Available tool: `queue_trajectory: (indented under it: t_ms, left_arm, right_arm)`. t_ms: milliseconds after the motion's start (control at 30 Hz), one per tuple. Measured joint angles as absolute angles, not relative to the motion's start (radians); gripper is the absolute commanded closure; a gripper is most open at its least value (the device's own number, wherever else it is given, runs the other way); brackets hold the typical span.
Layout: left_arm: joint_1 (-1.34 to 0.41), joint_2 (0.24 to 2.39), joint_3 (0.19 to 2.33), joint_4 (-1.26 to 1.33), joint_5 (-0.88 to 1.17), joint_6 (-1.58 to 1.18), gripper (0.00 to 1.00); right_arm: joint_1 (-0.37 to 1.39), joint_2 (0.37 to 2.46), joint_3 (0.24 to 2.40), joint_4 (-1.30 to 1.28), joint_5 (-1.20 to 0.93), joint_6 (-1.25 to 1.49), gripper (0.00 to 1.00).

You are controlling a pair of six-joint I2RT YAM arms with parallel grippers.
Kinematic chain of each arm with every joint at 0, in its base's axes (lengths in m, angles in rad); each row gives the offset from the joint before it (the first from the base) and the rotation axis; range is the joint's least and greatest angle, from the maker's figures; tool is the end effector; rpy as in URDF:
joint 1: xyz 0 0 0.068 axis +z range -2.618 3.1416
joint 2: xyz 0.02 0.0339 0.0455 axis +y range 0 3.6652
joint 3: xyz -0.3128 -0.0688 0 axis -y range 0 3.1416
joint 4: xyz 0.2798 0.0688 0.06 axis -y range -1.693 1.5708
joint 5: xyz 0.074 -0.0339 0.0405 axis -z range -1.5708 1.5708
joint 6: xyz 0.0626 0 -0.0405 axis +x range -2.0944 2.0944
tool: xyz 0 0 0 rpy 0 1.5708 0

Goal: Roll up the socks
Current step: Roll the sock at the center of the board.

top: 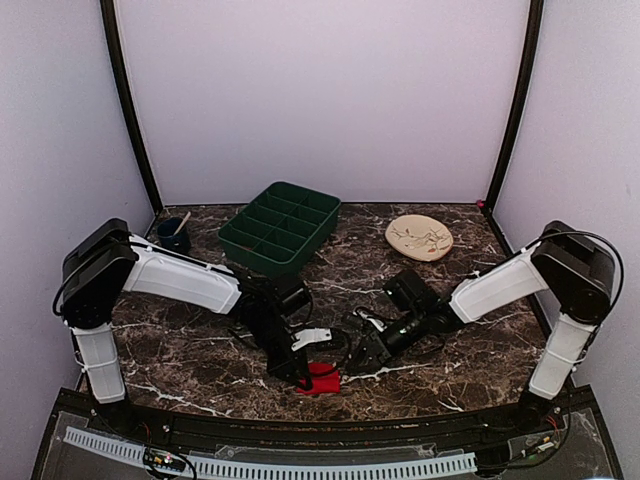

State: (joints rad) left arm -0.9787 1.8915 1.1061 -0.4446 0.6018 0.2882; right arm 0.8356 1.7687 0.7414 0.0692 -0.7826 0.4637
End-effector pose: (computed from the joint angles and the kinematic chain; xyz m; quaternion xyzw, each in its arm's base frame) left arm 0.1943 -0.3524 0.1366 0.5977 0.7289 -0.3297 0.0535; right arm 0.1991 0.2860 0.1149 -0.2760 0.8449 0.4582 0.0020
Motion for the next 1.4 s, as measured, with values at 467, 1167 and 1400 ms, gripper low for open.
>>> queue_trajectory:
  t_ms: [467,1167,1400]
  left_arm:
    - [-0.933,1.993,1.184,-0.541,0.776,0.280,0.92]
    - [-0.871,2.104,1.248,-0.683,0.956,0.307,0.93]
    - [-0.867,2.120,1.254,-0.708,0.978,0.313,0.93]
  right_arm:
    - [0.934,1.593,0.664,0.075,-0.518,0.350,0.69]
    - [1.254,1.550,0.745,-0.009,-0.170,0.062,0.66]
    - [1.280,1.617,0.791,-0.023,-0.114,0.003,0.65]
